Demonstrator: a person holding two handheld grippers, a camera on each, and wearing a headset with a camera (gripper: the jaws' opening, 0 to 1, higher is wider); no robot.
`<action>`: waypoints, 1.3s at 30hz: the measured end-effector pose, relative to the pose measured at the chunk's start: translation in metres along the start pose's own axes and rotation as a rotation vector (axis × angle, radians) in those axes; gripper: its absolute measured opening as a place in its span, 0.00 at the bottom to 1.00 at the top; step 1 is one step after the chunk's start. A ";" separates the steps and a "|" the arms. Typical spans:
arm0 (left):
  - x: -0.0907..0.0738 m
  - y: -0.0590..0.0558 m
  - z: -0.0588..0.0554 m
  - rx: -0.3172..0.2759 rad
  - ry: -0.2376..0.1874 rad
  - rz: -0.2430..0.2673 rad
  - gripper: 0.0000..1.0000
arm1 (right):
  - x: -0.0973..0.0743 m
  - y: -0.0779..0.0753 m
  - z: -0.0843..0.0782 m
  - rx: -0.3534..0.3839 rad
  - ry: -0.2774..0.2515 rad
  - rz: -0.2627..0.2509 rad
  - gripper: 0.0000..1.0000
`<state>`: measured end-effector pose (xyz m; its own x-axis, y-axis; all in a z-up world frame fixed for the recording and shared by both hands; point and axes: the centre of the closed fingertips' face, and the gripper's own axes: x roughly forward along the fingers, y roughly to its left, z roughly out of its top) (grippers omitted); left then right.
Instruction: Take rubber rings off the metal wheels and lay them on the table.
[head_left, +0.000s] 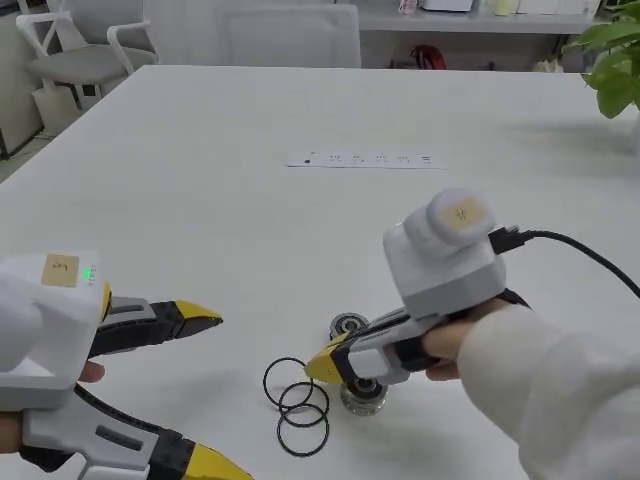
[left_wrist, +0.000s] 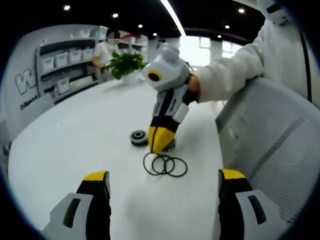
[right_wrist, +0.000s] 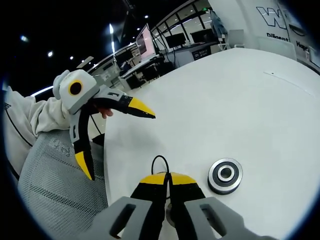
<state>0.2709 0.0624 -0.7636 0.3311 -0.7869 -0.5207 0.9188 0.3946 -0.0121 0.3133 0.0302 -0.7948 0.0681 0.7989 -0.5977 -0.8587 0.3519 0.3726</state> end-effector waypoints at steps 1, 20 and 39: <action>0.000 0.000 0.000 0.001 0.001 -0.001 0.91 | 0.001 0.000 -0.001 -0.002 0.004 -0.001 0.00; 0.001 -0.001 -0.004 0.004 0.017 -0.006 0.90 | 0.006 0.002 -0.004 -0.058 0.023 -0.016 0.00; 0.001 -0.001 -0.003 -0.002 0.010 -0.006 0.90 | 0.004 0.000 -0.004 -0.124 0.033 -0.031 0.09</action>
<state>0.2695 0.0623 -0.7662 0.3232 -0.7847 -0.5289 0.9203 0.3907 -0.0174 0.3117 0.0312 -0.7999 0.0807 0.7713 -0.6313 -0.9127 0.3117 0.2641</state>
